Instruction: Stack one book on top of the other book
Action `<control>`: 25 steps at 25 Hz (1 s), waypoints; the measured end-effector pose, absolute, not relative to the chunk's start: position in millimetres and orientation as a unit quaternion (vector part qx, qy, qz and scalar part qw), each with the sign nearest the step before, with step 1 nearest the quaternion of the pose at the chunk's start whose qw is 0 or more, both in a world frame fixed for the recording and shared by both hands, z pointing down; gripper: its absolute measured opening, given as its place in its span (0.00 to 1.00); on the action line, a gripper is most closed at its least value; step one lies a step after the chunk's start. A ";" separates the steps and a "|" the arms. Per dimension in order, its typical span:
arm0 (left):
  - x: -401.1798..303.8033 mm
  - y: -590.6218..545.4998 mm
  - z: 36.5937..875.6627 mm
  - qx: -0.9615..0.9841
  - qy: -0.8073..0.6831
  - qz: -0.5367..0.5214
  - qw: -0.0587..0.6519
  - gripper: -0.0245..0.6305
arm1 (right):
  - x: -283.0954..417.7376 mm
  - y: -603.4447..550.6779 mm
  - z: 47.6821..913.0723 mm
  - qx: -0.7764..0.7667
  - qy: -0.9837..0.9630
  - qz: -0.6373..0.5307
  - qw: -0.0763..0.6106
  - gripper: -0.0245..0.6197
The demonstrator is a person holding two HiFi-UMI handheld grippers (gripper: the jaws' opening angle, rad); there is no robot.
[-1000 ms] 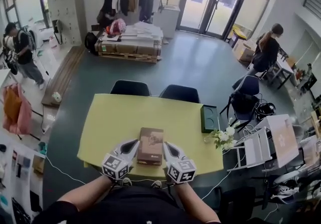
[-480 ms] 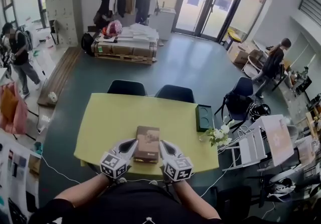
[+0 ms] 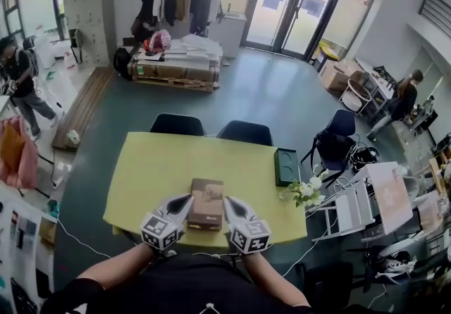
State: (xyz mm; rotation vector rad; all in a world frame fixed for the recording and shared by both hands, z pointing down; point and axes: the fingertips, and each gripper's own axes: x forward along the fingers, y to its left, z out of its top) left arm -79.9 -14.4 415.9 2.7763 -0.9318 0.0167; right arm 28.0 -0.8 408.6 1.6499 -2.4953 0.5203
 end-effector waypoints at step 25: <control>-81.5 -39.6 436.8 0.937 -0.327 0.023 0.123 0.05 | 22.6 -27.7 426.4 0.531 -0.826 0.180 0.058 0.04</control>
